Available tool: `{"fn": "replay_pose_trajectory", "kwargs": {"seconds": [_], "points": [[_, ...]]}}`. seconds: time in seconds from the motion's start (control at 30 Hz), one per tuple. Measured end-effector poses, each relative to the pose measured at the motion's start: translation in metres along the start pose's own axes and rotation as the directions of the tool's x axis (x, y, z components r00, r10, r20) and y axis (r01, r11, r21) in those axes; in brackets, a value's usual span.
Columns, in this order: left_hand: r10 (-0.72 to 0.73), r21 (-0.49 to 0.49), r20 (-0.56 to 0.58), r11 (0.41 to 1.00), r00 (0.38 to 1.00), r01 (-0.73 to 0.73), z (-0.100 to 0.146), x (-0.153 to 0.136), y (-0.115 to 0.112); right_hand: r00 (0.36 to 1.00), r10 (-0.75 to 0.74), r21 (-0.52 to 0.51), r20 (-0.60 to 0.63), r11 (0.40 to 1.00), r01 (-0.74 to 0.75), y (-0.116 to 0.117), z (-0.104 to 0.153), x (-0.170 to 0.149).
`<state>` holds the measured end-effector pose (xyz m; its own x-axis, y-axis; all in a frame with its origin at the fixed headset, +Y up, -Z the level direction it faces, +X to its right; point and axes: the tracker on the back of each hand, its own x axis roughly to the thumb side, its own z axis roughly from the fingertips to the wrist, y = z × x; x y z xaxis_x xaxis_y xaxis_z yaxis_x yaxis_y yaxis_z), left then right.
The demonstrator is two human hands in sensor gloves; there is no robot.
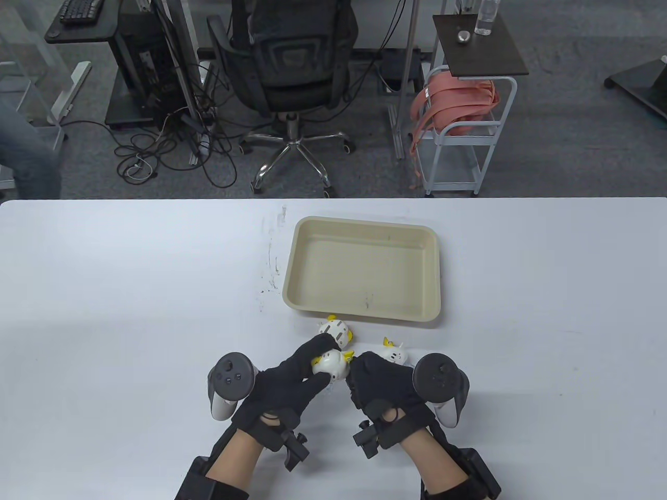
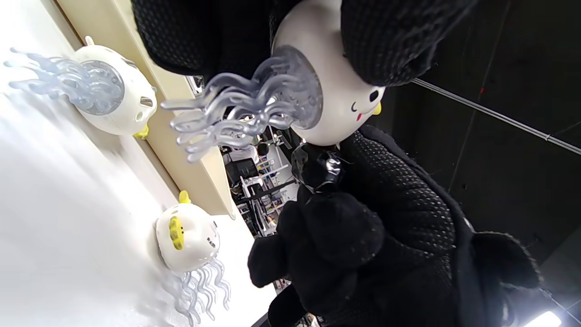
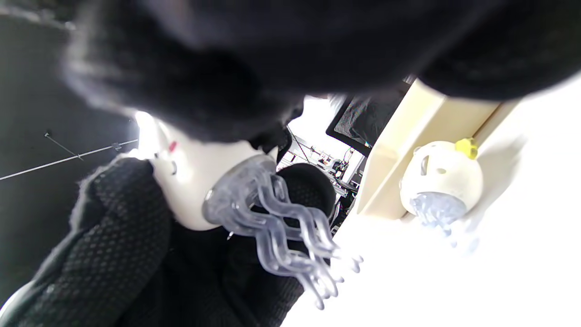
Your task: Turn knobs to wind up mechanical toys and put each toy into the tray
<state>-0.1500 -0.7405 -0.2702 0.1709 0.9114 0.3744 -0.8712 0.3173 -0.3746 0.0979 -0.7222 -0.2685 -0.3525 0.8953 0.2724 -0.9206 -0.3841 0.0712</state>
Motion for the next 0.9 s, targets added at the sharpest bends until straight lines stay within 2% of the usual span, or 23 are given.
{"fn": "replay_pose_trajectory", "kwargs": {"seconds": [0.17, 0.23, 0.3, 0.43, 0.5, 0.63, 0.9], "points": [[-0.01, 0.008, -0.003, 1.0, 1.0, 0.01, 0.001, -0.002, 0.002, 1.0, 0.023, 0.003, 0.005, 1.0, -0.023, 0.003, 0.0, -0.002], [-0.067, 0.02, -0.015, 0.998, 0.998, 0.067, 0.001, -0.002, 0.003, 0.999, 0.023, 0.033, -0.029, 0.999, -0.022, 0.004, 0.0, -0.007], [-0.087, 0.016, -0.02, 0.996, 0.996, 0.087, 0.0, -0.002, 0.003, 1.0, 0.02, -0.003, -0.012, 1.0, -0.02, 0.004, 0.001, -0.006], [-0.052, 0.046, -0.054, 0.997, 0.997, 0.055, 0.001, -0.004, 0.003, 0.993, 0.093, -0.029, 0.066, 0.995, -0.091, 0.005, 0.003, 0.004], [-0.045, 0.078, -0.072, 0.996, 0.996, 0.051, 0.002, -0.005, 0.006, 0.991, 0.093, 0.049, 0.1, 0.994, -0.099, 0.011, 0.002, 0.007], [0.035, 0.081, -0.085, 0.996, 0.996, -0.028, 0.002, -0.01, 0.007, 0.978, 0.152, 0.042, 0.141, 0.986, -0.16, 0.016, 0.005, 0.011], [0.159, 0.074, -0.104, 0.986, 0.982, -0.152, 0.001, -0.011, 0.006, 0.92, 0.292, -0.084, 0.261, 0.956, -0.28, 0.013, 0.01, 0.022]]}}
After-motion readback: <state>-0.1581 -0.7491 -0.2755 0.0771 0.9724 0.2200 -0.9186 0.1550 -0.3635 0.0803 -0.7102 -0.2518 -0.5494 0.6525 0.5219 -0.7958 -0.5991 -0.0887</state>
